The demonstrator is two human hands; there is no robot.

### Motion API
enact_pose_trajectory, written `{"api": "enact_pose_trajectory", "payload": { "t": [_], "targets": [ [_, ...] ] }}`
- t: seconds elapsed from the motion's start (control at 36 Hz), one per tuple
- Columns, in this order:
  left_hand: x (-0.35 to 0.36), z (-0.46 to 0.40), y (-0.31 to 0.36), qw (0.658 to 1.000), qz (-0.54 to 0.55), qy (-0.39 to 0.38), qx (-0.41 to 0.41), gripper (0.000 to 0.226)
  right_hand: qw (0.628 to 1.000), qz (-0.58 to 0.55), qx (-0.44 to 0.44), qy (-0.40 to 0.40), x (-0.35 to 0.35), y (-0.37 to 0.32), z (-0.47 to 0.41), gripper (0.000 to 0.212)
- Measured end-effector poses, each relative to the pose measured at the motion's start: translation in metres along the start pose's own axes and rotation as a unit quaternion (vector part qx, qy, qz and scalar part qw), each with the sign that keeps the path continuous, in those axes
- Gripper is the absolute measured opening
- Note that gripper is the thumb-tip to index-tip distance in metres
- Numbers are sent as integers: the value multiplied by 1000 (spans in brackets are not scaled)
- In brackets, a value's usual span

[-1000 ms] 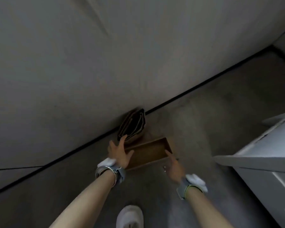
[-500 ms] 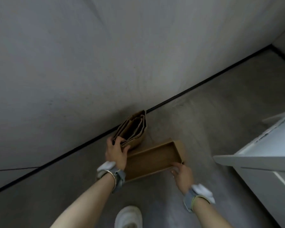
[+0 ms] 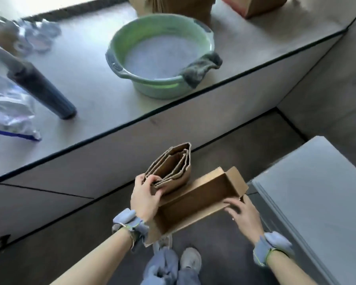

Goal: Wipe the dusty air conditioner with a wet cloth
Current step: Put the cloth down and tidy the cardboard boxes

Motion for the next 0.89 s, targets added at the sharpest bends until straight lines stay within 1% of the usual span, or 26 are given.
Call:
{"api": "enact_pose_trajectory", "payload": {
  "t": [0.03,0.06,0.17,0.25,0.28,0.31,0.39,0.42,0.47,0.53,0.56,0.64,0.67,0.78,0.81,0.83,0.89],
  "targets": [
    [-16,7,16,1000,2,1,16,25,1000,4,-15,7,-21,-8,10,19],
    [-20,6,20,1000,-2,-4,29,26,999,2,-29,18,-27,-8,8,19],
    [-68,19,65,997,7,15,81,29,995,10,-85,57,-88,-27,21,21],
    [-103,22,94,994,12,21,109,30,990,-10,-121,66,-132,-47,27,21],
    [-106,20,98,994,11,18,105,31,990,-19,-126,60,-138,-49,25,22],
    [-118,19,107,994,17,24,109,32,988,-34,-138,64,-150,-58,26,24],
    [-156,17,129,990,30,50,132,31,981,-68,-165,79,-185,-90,31,41],
    [-158,14,133,989,29,48,139,30,979,-63,-171,85,-190,-91,28,39],
    [-181,10,144,985,40,74,151,30,974,-68,-193,94,-207,-115,27,30],
    [-208,1,155,981,45,115,150,31,968,-77,-213,111,-225,-143,23,25],
    [-211,-2,158,981,41,122,148,32,966,-73,-215,119,-229,-145,20,27],
    [-249,-26,169,976,35,161,144,35,957,-86,-239,136,-250,-183,0,44],
    [-252,-30,171,976,28,165,139,36,959,-91,-230,142,-253,-182,-4,44],
    [-290,-77,178,972,24,205,116,37,953,-104,-238,154,-275,-231,-38,32],
    [-300,-96,179,969,21,218,116,38,953,-103,-241,151,-282,-246,-54,32],
    [-303,-100,179,968,17,225,115,39,954,-108,-230,158,-283,-246,-58,36],
    [-322,-141,185,965,17,242,102,41,955,-105,-226,162,-291,-272,-96,37]
  ]
}}
Point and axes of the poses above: each hand's wrist, its own z-axis away from the middle knuckle, its own x-axis out of the palm, y = z × x, the point moved 1 cm from there along -z, towards the middle knuckle, and after that the axes turned 6 degrees about z, right-handed, at the moved point
